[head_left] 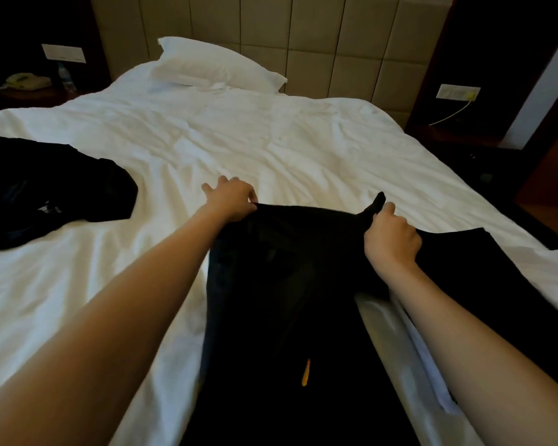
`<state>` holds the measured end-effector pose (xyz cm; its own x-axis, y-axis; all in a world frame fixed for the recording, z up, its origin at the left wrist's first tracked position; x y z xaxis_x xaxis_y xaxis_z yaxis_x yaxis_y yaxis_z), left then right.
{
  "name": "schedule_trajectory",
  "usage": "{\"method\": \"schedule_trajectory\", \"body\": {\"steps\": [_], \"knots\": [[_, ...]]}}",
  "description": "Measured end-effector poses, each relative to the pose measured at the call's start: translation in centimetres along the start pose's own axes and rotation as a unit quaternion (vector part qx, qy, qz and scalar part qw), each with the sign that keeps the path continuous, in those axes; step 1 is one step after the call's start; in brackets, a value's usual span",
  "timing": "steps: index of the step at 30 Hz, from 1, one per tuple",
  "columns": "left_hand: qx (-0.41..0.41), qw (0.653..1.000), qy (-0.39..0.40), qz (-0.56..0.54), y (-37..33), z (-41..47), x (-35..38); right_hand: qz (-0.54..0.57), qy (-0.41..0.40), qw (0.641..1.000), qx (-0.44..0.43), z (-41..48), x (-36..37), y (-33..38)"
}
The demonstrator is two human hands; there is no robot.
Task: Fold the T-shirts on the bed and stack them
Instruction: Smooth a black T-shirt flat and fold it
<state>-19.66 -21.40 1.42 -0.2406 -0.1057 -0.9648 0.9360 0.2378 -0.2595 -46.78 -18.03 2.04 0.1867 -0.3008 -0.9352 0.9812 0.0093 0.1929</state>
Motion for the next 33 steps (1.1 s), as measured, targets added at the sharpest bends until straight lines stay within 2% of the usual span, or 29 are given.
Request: {"method": "schedule_trajectory", "body": {"steps": [3,7,9,13,16,18,20,22,24,27,29,31,33], "knots": [[-0.001,0.999,-0.051,-0.010,-2.6,0.3,1.5,-0.076,0.000,0.997,-0.022,1.2,-0.6,-0.6],[0.021,0.995,-0.068,-0.068,-4.9,1.3,3.8,-0.161,0.007,0.985,-0.067,2.4,0.2,-0.4],[0.042,0.995,-0.056,-0.077,-5.8,1.7,5.3,-0.207,0.010,0.974,-0.089,3.0,1.1,-0.3],[0.039,0.999,0.029,-0.002,-4.7,2.5,7.5,-0.321,0.049,0.942,-0.082,3.5,3.5,0.5],[0.039,0.999,0.002,0.007,-3.2,2.6,5.1,-0.410,0.047,0.900,-0.141,3.6,4.2,3.5],[0.021,0.998,0.037,0.048,-1.5,2.8,4.0,-0.345,0.071,0.918,-0.184,3.9,5.4,5.3],[-0.025,0.985,0.166,0.039,1.0,2.6,4.4,-0.188,0.126,0.953,-0.200,4.1,6.8,6.8],[-0.053,0.963,0.264,0.011,3.1,2.0,4.9,-0.062,0.178,0.959,-0.212,3.8,8.2,8.4],[-0.048,0.960,0.274,-0.003,4.8,2.1,4.8,-0.006,0.202,0.956,-0.214,3.5,9.5,9.6],[-0.011,0.960,0.276,-0.049,5.7,2.4,5.1,-0.001,0.223,0.955,-0.197,3.3,11.2,10.2],[0.007,0.945,0.316,-0.083,5.9,1.7,5.6,0.004,0.222,0.958,-0.180,3.5,11.9,10.1],[0.028,0.938,0.340,-0.053,6.2,1.3,6.0,0.019,0.213,0.962,-0.170,3.8,12.3,10.1],[0.052,0.955,0.290,-0.017,6.2,1.8,5.7,0.021,0.197,0.966,-0.168,3.9,12.1,10.0]]}}
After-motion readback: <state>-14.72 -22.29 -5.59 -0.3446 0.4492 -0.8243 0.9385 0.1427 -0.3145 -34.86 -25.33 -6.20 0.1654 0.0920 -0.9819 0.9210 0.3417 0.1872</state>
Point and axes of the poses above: each hand's wrist, its own z-axis towards the middle knuckle, its own x-axis out of the palm, y = z × x, the point moved 8 cm from there along z, towards the middle knuckle, and after that the axes turned 9 degrees about -x, right-handed, at the moved point
